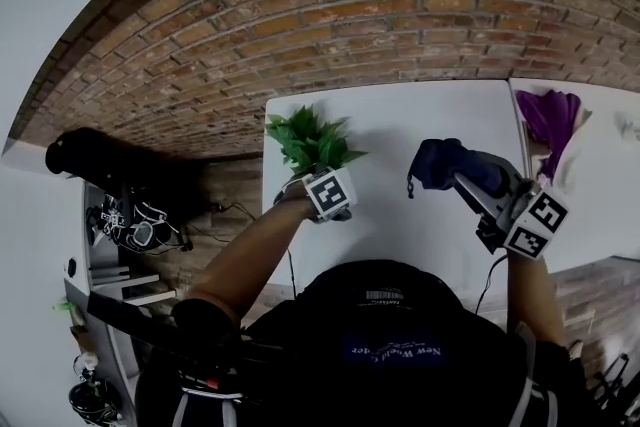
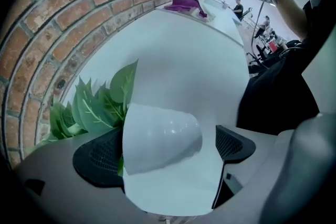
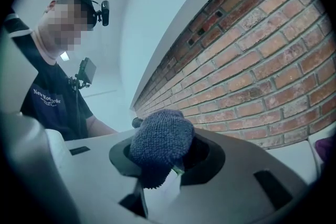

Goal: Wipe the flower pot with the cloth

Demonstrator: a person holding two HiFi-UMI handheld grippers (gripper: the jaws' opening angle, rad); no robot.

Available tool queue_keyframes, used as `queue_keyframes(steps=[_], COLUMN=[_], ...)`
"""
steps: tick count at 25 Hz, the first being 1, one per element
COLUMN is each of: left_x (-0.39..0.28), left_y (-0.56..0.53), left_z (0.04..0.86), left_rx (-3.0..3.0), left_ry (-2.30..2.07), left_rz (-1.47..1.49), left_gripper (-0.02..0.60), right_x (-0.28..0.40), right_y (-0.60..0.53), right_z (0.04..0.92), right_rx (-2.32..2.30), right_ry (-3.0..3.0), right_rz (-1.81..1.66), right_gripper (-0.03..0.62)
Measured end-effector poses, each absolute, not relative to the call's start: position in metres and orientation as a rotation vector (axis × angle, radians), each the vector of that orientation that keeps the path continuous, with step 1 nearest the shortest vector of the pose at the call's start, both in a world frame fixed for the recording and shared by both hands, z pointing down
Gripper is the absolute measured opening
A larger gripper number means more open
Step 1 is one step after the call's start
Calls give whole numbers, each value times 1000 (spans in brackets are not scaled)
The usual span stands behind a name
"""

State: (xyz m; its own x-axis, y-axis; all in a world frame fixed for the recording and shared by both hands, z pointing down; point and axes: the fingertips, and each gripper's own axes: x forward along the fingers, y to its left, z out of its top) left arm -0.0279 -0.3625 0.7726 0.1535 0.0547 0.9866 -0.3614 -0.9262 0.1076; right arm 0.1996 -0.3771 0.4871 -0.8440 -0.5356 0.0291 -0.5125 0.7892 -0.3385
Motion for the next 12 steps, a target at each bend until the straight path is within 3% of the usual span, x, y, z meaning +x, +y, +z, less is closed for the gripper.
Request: queue_keyframes(steps=[12], left_x=[-29], left_y=[-369], left_z=[804], left_rx=[2029], left_ry=[-253], left_rz=[1955], left_gripper=[550], right_x=[218], right_y=[-387], right_z=[507], right_rx=[-909], right_ry=[2881], right_rz=[-585], right_gripper=[118])
